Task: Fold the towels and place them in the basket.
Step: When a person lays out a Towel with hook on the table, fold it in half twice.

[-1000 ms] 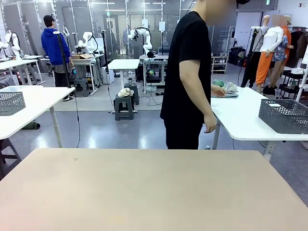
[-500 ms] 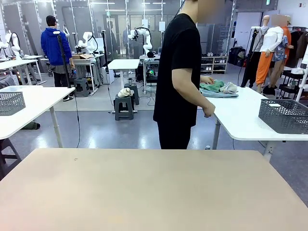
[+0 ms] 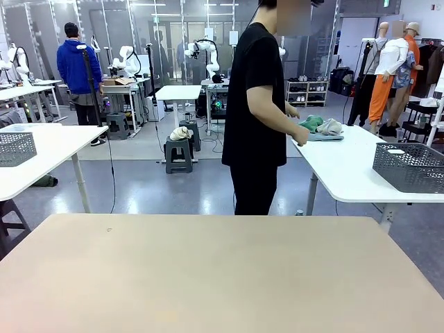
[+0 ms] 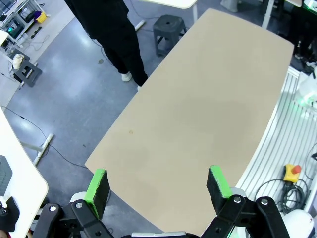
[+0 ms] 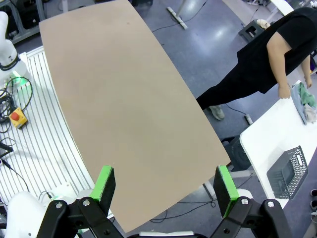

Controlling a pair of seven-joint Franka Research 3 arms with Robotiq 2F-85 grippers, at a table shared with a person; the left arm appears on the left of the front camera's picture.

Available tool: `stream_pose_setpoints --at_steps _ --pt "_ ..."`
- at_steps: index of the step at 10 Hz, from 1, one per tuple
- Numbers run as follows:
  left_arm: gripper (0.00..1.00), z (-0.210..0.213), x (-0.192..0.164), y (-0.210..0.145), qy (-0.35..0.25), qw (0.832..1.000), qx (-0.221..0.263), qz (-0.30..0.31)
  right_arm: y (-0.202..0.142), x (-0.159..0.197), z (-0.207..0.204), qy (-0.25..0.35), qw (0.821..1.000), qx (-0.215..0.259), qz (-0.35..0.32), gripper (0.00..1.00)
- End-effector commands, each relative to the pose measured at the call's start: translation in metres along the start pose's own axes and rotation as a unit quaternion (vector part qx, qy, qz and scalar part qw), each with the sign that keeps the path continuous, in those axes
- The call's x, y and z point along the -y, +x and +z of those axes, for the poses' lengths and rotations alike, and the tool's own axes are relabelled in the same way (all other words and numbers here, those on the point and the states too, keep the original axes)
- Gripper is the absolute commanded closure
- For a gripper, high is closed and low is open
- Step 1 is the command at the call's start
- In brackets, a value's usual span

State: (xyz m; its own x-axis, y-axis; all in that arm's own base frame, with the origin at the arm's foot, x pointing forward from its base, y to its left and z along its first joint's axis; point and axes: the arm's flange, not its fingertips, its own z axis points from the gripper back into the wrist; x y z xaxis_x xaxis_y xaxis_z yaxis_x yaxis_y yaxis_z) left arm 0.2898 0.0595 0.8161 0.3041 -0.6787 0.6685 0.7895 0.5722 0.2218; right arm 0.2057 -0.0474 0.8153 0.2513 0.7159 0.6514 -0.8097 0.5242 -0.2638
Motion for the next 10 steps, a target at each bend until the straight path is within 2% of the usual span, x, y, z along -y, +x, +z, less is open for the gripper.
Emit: stream_pose_setpoints --at_steps 1,10 --pt "0.00 0.0000 -0.0002 -0.0002 0.000 1.000 0.001 0.000 0.0007 -0.0001 -0.0009 0.002 1.000 0.000 0.002 0.00" --pt "0.00 0.0000 -0.0002 -0.0002 0.000 1.000 0.001 0.000 0.0007 -0.0001 -0.0009 0.002 1.000 0.000 0.002 0.00"
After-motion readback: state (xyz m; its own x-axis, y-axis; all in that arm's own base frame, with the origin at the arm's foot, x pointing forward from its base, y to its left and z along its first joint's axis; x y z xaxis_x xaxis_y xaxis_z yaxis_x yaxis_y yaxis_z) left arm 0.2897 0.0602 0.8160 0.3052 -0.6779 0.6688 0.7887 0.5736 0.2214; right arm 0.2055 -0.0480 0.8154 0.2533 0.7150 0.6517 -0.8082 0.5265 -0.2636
